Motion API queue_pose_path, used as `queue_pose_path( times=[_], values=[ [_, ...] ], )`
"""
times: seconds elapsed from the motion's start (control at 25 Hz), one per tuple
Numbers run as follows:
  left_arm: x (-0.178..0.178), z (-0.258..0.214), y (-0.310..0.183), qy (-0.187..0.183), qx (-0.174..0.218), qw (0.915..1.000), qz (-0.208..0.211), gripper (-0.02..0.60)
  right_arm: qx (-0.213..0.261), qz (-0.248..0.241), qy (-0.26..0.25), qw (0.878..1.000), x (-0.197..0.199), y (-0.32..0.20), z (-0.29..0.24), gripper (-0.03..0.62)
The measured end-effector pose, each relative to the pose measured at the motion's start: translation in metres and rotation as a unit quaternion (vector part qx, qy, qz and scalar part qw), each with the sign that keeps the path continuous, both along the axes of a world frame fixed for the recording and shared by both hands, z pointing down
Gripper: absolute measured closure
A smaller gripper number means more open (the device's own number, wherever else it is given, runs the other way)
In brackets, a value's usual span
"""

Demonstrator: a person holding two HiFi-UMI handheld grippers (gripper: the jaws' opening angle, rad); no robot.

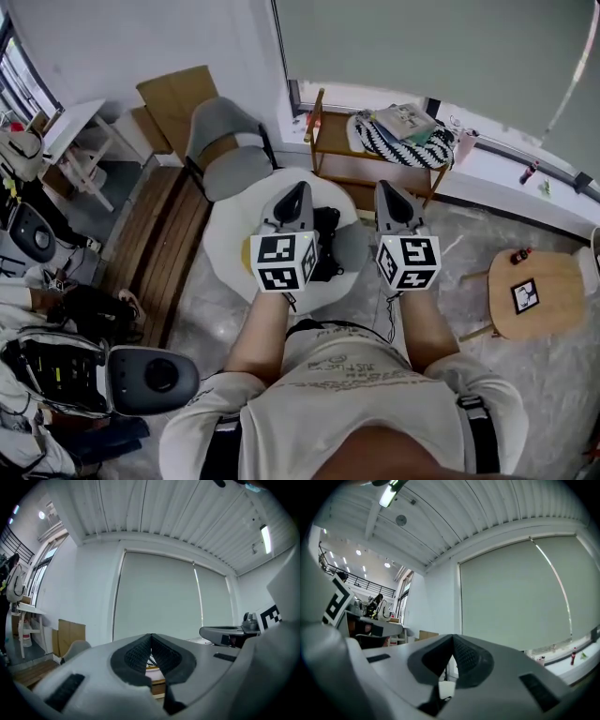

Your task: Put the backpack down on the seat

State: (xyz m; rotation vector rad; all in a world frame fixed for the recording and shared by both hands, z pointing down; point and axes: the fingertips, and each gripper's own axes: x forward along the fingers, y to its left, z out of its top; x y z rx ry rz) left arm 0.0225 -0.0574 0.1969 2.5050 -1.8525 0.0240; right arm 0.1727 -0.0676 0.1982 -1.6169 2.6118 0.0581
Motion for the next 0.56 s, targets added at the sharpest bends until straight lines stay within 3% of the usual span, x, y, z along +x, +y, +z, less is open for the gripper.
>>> queue_pose_path(
  times=[0.2,0.56],
  values=[
    [-0.004,0.007,-0.001,0.025,-0.005,0.9997,0.001,0.56,-0.01,-0.008,-0.001,1.0,-0.006,0.003,0.009,0.568],
    [-0.002,0.012,-0.006,0.019,-0.007,0.9998,-0.001,0.56,-0.001,-0.024,-0.013,1.0,-0.011,0.0,0.009,0.568]
  ],
)
